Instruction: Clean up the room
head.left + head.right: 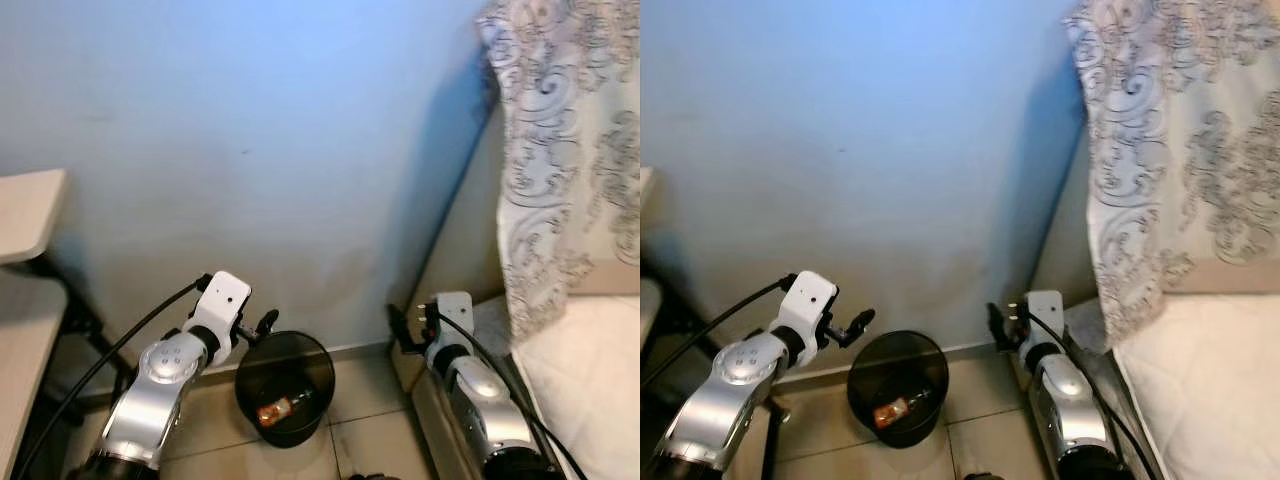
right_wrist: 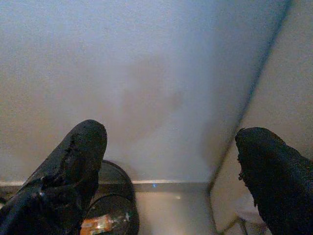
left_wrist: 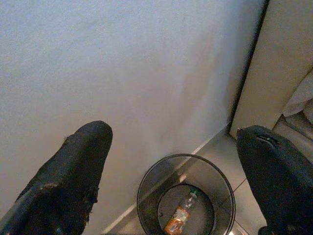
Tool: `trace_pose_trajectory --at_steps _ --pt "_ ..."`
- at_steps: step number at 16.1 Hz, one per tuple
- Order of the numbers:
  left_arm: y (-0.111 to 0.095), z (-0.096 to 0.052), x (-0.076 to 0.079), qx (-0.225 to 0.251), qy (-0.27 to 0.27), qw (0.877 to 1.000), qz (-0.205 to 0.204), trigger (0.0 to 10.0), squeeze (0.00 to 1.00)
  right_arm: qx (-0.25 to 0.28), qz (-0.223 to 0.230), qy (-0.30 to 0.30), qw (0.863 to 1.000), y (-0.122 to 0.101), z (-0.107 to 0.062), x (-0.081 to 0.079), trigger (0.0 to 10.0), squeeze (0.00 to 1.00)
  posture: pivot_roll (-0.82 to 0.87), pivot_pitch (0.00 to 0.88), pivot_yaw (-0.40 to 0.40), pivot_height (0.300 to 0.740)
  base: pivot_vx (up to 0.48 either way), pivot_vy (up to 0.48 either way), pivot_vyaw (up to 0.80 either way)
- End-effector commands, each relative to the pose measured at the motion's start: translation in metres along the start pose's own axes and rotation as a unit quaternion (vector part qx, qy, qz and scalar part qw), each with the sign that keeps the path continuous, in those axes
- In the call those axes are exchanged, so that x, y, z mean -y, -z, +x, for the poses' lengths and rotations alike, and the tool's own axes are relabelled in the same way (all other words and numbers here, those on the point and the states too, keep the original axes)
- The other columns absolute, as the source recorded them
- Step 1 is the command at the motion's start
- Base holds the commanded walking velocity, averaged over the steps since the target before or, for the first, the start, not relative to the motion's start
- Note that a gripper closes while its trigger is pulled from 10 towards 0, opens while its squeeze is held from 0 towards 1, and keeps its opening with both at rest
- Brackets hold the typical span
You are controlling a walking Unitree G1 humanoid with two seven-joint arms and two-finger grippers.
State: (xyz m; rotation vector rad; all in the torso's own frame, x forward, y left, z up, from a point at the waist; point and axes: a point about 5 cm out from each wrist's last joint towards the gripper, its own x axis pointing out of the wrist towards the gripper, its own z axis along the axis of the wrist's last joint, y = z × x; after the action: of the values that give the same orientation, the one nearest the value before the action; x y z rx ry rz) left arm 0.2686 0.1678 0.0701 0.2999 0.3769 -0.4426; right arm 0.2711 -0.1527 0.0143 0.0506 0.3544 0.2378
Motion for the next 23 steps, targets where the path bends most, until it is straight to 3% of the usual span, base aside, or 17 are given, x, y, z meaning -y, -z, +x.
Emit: trace_pose_trajectory --at_steps 1,4,6,10,11,14,18,22,23 --pt "-0.003 0.004 0.003 0.004 0.008 1.000 0.012 10.0 0.00 -0.010 -0.007 -0.049 0.999 -0.003 0.002 -0.006 10.0 1.00 0.01 0.000 0.007 0.740 0.000 0.000 -0.75" --pt "-0.010 0.013 0.006 0.007 0.036 0.999 0.006 10.0 0.00 -0.037 -0.044 -0.149 0.987 -0.015 0.000 -0.007 10.0 1.00 -0.02 0.000 0.026 0.740 0.000 0.000 -0.74" --pt "-0.010 0.016 0.006 0.007 0.048 0.999 0.004 10.0 0.00 -0.038 -0.051 -0.167 0.984 -0.020 0.002 -0.006 10.0 1.00 -0.03 0.000 0.034 0.740 0.000 0.000 -0.72" --pt "-0.011 0.011 0.013 0.030 0.105 0.994 -0.019 10.0 0.00 -0.031 -0.009 -0.264 0.964 -0.028 -0.012 -0.017 10.0 1.00 -0.04 0.000 0.036 0.740 0.000 0.000 -0.67" --pt "-0.017 0.006 0.011 0.045 0.134 0.990 -0.027 10.0 0.00 -0.031 -0.005 -0.301 0.953 -0.032 -0.019 -0.018 10.0 1.00 -0.04 0.000 0.032 0.740 0.000 0.000 -0.66" --pt "-0.018 0.003 0.005 0.046 0.142 0.989 -0.017 10.0 0.00 -0.047 -0.013 -0.309 0.950 -0.031 -0.025 -0.007 10.0 1.00 -0.04 0.000 0.026 0.740 0.000 0.000 -0.64" --pt "-0.018 0.006 0.017 0.052 0.162 0.985 -0.003 10.0 0.00 -0.055 -0.007 -0.318 0.947 -0.032 -0.029 -0.008 10.0 1.00 -0.06 0.000 0.035 0.740 0.000 0.000 -0.60" --pt "-0.024 0.011 0.013 0.076 0.125 0.989 -0.020 10.0 0.00 -0.054 -0.008 -0.320 0.946 -0.034 -0.030 -0.010 10.0 1.00 -0.07 0.000 0.046 0.740 0.000 0.000 -0.59" --pt "-0.024 0.011 0.011 0.079 0.117 0.990 -0.020 10.0 0.00 -0.054 -0.008 -0.320 0.946 -0.033 -0.030 -0.011 10.0 0.77 -0.06 0.000 0.048 0.740 0.000 0.000 -0.59"
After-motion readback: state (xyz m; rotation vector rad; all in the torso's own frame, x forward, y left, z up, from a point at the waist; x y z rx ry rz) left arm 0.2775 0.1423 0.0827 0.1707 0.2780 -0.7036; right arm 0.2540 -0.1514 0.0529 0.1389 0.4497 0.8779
